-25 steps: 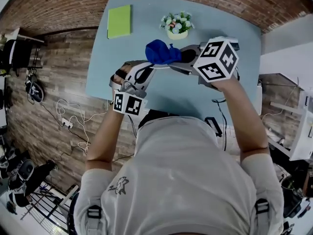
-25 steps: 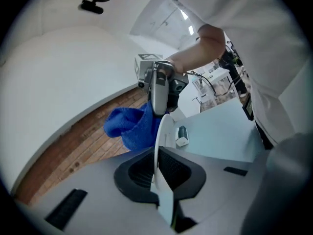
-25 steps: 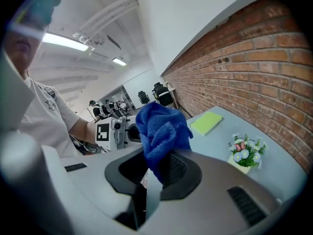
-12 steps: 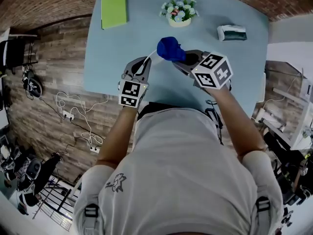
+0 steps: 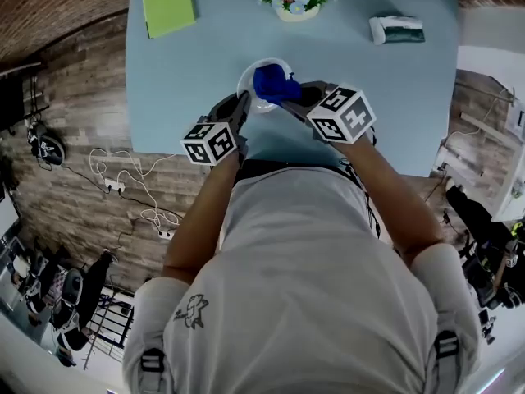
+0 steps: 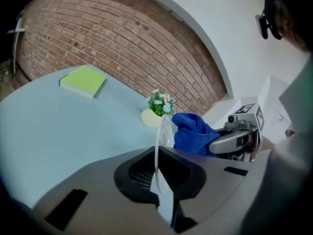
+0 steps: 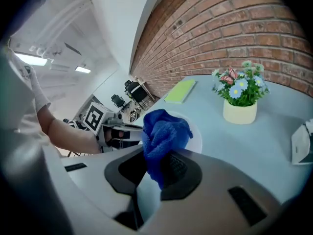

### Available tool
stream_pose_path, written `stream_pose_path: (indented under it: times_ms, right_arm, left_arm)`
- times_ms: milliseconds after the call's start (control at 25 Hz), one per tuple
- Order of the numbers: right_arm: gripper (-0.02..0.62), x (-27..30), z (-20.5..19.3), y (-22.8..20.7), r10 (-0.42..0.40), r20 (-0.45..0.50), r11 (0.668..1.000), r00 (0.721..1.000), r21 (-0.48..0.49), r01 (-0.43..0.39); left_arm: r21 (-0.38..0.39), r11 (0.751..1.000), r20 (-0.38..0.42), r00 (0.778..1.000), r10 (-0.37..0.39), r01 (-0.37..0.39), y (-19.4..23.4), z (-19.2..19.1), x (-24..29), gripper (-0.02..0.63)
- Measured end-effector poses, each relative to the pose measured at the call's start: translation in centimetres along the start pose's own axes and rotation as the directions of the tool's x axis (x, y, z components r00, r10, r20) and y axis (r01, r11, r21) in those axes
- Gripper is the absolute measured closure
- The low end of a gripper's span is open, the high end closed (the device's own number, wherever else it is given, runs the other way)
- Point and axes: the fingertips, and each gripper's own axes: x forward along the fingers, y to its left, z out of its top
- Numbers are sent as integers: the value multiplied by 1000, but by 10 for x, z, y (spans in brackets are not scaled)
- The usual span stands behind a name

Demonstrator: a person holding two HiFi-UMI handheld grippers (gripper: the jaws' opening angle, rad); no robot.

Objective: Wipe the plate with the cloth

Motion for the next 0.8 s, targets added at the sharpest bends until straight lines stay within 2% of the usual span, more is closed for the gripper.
stream_pose_path:
  times_ms: [120, 200, 280, 400, 680, 800]
  right_arm:
    - [535, 11, -10, -15, -29, 2, 999, 1000, 39, 28]
    - [535, 19, -12, -23, -48, 7, 997, 999, 68, 47]
    - [535, 27, -16, -26, -57, 4, 994, 998, 92, 56]
    - [535, 31, -24, -30, -60, -8, 991, 998, 120, 61]
    - [535, 56, -44, -48, -73, -13, 975, 997, 210, 74]
    - [535, 61, -39, -49, -66, -43, 973, 997, 219, 74]
  left_arm:
    - [-128, 991, -29, 999, -27, 23, 7, -20, 13, 589]
    - [-227, 973, -38, 998, -44, 35, 15, -28, 20, 589]
    - [-309, 950, -44, 997, -63, 46, 22, -34, 23, 589]
    - [-433, 899, -56, 993, -102, 68, 20, -44, 28, 589]
    - [-531, 846, -105, 987, -123, 49, 43, -68, 43, 589]
    - [-540, 840, -127, 982, -138, 48, 46, -59, 46, 586]
